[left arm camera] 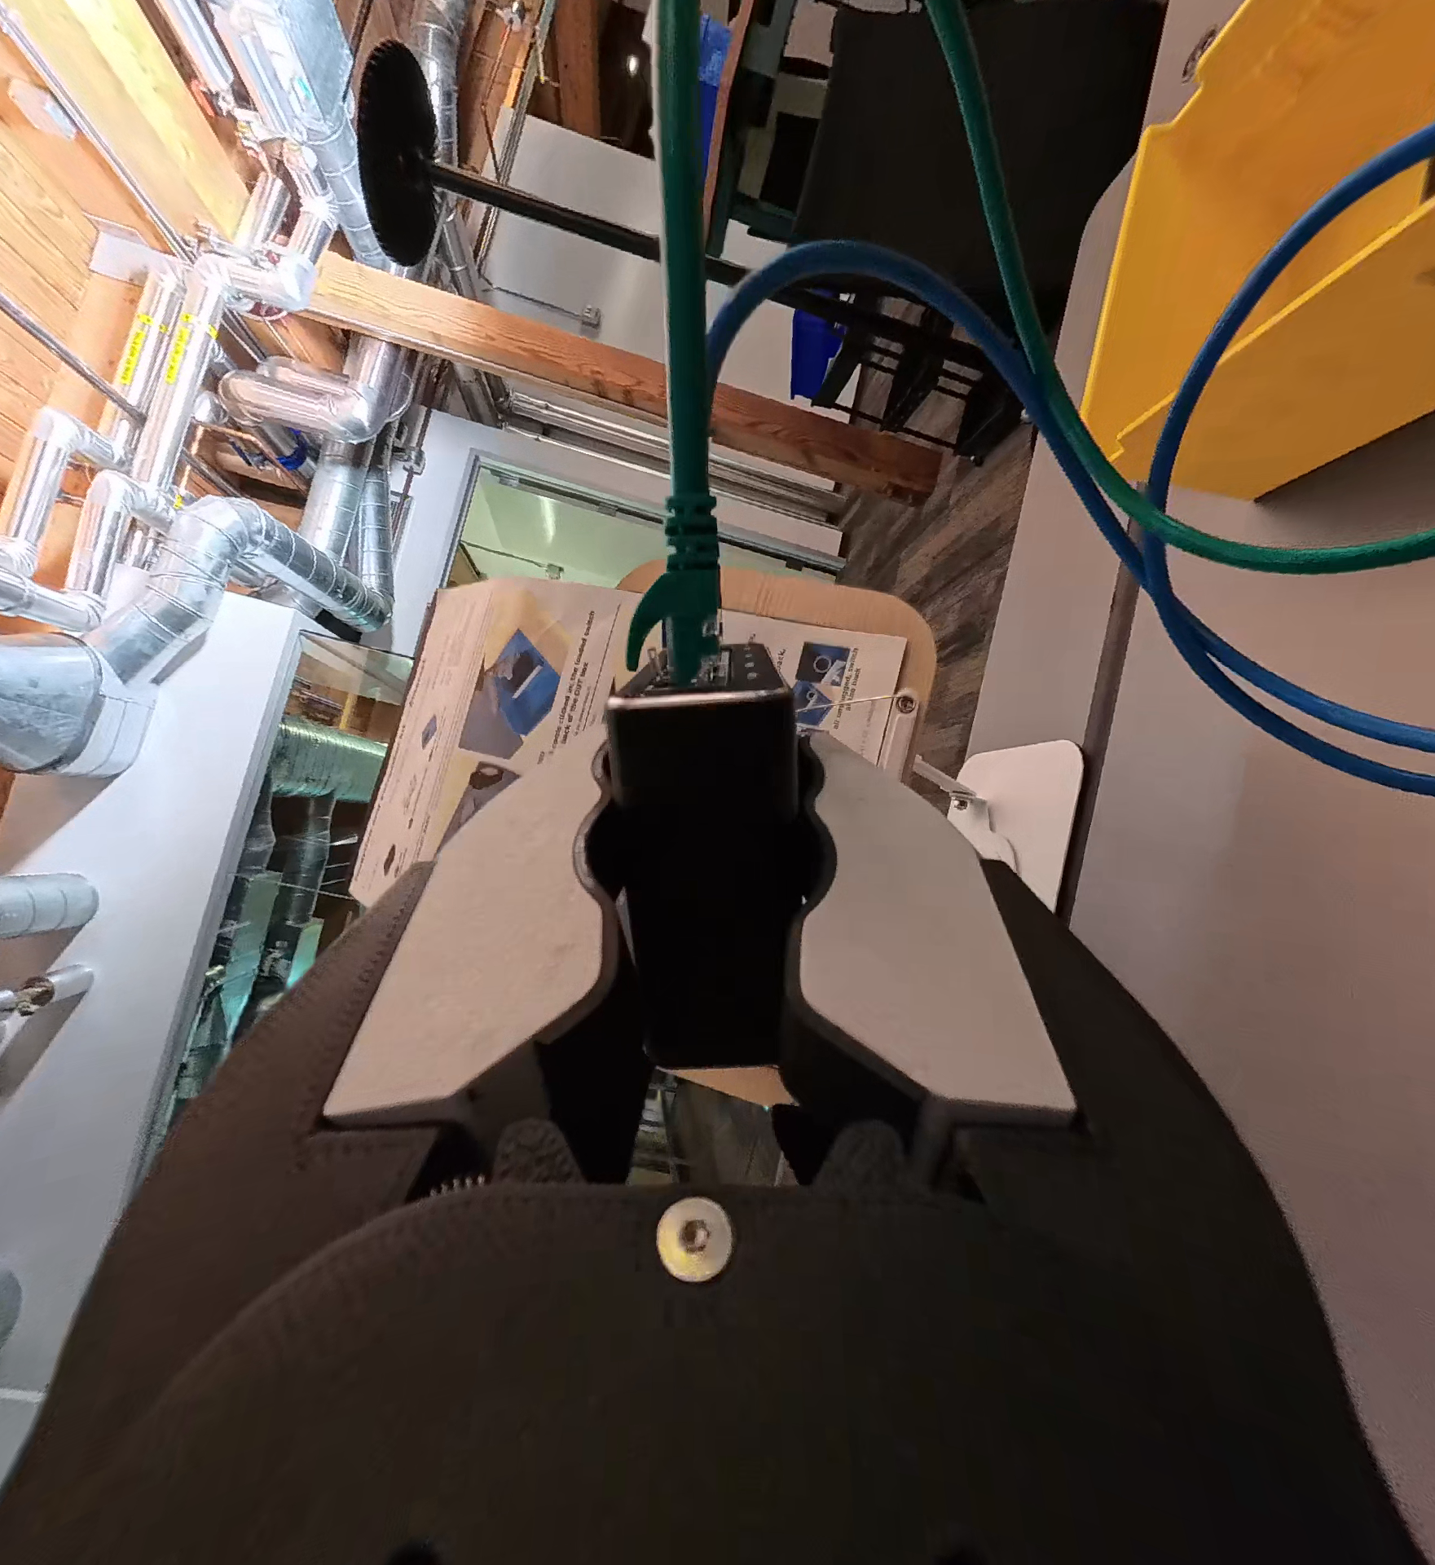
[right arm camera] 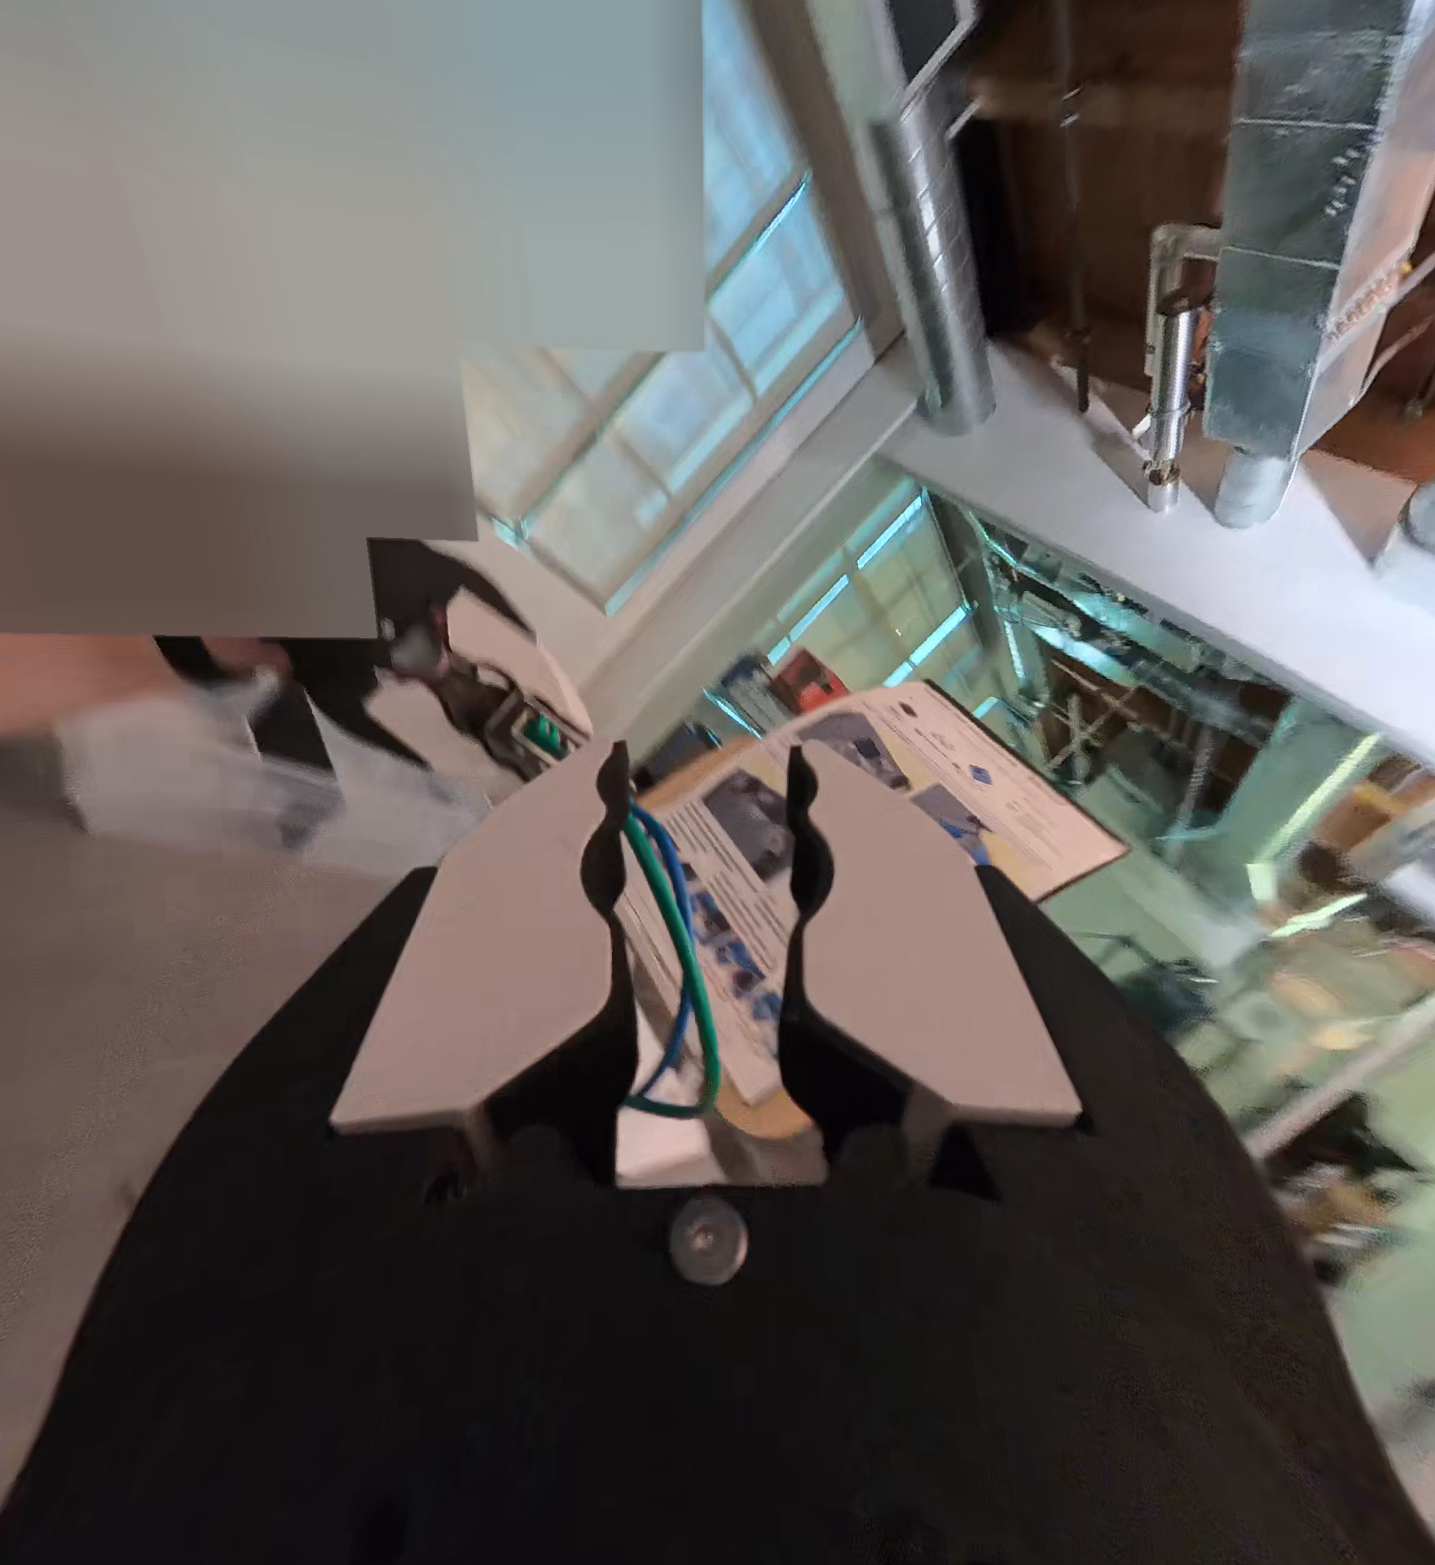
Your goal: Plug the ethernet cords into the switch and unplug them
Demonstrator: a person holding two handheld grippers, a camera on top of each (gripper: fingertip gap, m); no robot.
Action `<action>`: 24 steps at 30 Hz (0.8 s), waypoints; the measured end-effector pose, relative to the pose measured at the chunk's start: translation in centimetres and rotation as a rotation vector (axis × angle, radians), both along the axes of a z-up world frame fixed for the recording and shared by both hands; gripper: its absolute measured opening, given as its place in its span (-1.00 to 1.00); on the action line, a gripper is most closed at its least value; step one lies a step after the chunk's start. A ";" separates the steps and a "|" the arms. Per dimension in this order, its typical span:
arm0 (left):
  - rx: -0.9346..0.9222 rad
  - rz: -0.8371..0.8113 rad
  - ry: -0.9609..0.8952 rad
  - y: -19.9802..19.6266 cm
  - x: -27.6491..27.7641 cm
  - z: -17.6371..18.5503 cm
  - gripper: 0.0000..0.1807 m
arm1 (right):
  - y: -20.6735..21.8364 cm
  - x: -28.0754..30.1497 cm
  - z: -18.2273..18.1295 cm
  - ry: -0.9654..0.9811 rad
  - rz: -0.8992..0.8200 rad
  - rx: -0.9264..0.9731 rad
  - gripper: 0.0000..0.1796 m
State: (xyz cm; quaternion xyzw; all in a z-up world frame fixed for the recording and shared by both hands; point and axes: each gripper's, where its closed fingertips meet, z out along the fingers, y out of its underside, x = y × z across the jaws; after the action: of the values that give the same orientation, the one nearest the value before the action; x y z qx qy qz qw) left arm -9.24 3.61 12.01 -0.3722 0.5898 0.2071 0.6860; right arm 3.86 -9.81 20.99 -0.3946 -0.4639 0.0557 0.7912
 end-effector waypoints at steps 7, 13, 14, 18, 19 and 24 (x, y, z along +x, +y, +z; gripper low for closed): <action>0.069 0.000 0.099 -1.3 1.8 -1.0 -0.59 | 3.7 -8.1 -6.7 -0.564 -0.276 0.268 -0.63; 0.102 -0.010 0.151 -2.3 3.1 -1.8 -0.60 | 5.5 -9.8 -8.7 -0.639 -0.350 0.240 -0.68; 0.112 -0.010 0.158 -2.4 3.2 -1.8 -0.59 | 5.7 -9.8 -8.9 -0.652 -0.371 0.243 -0.69; 0.121 -0.014 0.175 -2.7 3.7 -2.1 -0.60 | 6.4 -9.8 -9.6 -0.677 -0.398 0.215 -0.70; 0.122 -0.011 0.180 -2.7 3.7 -2.2 -0.60 | 6.5 -9.7 -9.5 -0.671 -0.404 0.210 -0.72; 0.130 -0.008 0.196 -2.7 3.9 -2.5 -0.60 | 6.7 -9.4 -10.3 -0.714 -0.409 0.176 -0.77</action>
State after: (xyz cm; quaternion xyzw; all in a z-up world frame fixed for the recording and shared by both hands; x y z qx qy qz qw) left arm -5.30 0.91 9.51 -0.3023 0.6410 0.2775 0.6486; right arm -5.58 -3.16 10.65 -0.4039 -0.6239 -0.2829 0.6062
